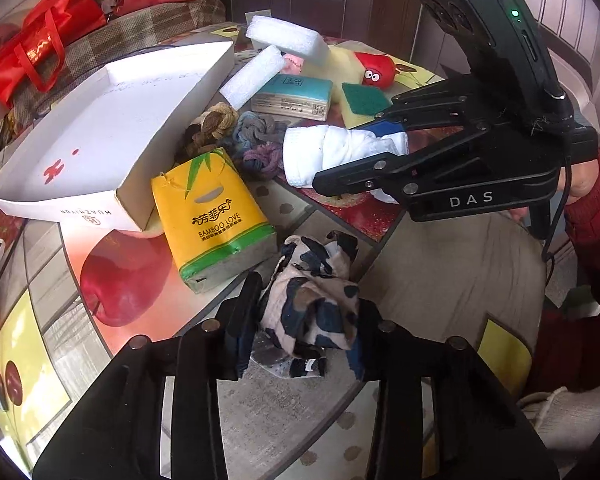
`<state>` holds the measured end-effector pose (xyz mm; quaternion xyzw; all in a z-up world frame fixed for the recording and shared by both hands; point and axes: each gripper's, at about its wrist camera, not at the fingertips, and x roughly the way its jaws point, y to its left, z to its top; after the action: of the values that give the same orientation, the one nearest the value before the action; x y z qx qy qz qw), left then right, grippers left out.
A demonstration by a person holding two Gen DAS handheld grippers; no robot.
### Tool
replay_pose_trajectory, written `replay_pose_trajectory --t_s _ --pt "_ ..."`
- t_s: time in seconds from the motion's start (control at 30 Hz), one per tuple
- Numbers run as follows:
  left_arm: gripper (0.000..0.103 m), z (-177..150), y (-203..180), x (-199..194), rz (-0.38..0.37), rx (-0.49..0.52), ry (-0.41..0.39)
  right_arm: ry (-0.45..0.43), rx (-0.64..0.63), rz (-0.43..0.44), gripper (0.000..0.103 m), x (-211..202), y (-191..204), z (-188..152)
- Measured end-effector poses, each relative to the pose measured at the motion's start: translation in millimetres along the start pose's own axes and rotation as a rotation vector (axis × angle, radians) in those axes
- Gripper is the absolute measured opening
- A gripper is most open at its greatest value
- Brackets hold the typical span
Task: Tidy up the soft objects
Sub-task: 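Grasp the patterned cloth with the left tool while the right tool grasps the white towel, then carry the cloth with the left tool while the right tool carries the towel over the tray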
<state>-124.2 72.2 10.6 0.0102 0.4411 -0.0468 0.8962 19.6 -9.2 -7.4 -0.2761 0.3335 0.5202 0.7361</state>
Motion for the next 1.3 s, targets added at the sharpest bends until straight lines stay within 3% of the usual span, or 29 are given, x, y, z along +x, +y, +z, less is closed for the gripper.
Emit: replay_pose_trajectory --t_s 0.13,0.2,0.3,0.37,0.43,0.5,0.57,0.63,0.7,0.97,1.3 --pt "0.033 -7 -1 -27 0.030 0.017 -0.097 -0.042 -0.011 -0.010 0.036 -7 0 1" --pt "0.033 -7 8 -46 0.084 -0.008 -0.202 -0.095 0.008 -0.007 0.036 -21 -3 2" --pt "0.034 -4 36 -71 0.274 -0.142 -0.375 -0.247 0.064 -0.028 0.036 -56 -13 4" --pt "0.034 -2 58 -75 0.410 -0.251 -0.439 -0.386 0.128 -0.071 0.036 -78 -21 6" --pt "0.034 -3 81 -65 0.518 -0.318 -0.461 -0.505 0.202 -0.136 0.037 -88 -29 6" --pt "0.034 -1 97 -52 0.557 -0.362 -0.432 -0.590 0.250 -0.208 0.037 -89 -32 3" --pt "0.034 -2 103 -53 0.569 -0.382 -0.472 -0.619 0.261 -0.263 0.037 -81 -32 3" --pt "0.034 2 98 -53 0.635 -0.345 -0.499 -0.618 0.268 -0.282 0.037 -70 -31 4" --pt "0.034 9 103 -46 0.634 -0.342 -0.485 -0.585 0.268 -0.271 0.037 -59 -29 9" --pt "0.034 22 120 -36 0.622 -0.389 -0.467 -0.614 0.207 -0.268 0.037 -45 -5 20" --pt "0.034 39 140 -23 0.620 -0.424 -0.453 -0.567 0.117 -0.250 0.037 -9 17 58"
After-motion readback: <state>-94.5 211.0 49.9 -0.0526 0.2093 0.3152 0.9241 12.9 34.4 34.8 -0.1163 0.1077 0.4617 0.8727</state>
